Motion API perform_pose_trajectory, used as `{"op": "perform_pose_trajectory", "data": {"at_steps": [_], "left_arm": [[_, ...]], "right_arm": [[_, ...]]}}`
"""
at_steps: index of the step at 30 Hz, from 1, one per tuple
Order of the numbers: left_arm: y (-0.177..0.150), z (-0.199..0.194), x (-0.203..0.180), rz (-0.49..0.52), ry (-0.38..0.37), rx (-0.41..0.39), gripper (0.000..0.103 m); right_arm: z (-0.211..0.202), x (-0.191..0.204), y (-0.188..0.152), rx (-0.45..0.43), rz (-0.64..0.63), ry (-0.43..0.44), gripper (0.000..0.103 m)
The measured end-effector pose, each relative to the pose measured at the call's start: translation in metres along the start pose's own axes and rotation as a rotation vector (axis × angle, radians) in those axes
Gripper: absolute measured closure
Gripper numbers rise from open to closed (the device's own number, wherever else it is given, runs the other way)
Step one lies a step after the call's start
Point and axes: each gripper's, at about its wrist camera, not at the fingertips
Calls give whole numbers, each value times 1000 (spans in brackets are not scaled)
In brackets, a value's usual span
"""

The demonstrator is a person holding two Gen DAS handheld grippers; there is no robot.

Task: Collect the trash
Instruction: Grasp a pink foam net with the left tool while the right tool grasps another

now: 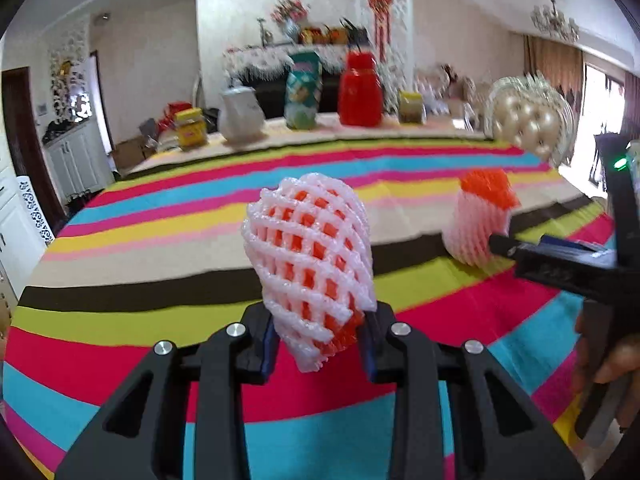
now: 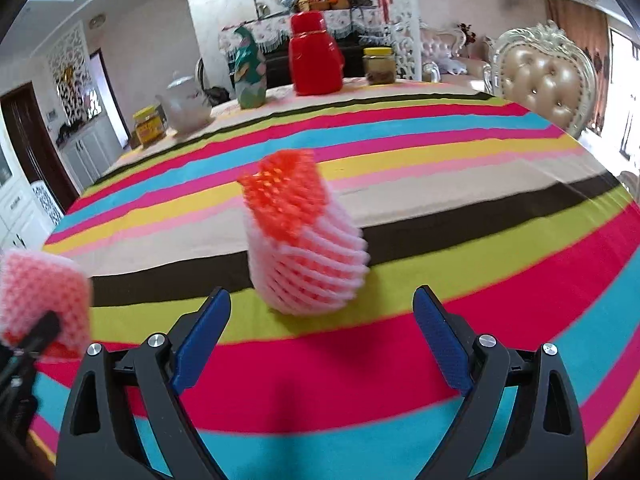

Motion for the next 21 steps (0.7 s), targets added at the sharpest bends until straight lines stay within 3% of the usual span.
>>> {"op": "perform_pose_trajectory", "data": {"at_steps": [7, 9, 12, 21], "left_arm": [[-3, -2, 13, -27, -5, -55, 71], [-5, -4, 14, -21, -1, -71, 71], [-6, -1, 18, -52, -36, -43, 71], [-8, 3, 25, -66, -61, -18, 71]], "right_arm": [[35, 18, 12, 42, -43, -79, 19], [39, 18, 10, 60, -45, -90, 46], [28, 20, 6, 42, -44, -93, 60], [-13, 13, -19, -20, 18, -96, 64]]}}
Point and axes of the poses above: each gripper's, at about its wrist camera, not at the fingertips, and z roughly the way its jaws point, x to its left, y to its top, and after that the axes turned 1 degree about -x, right-handed
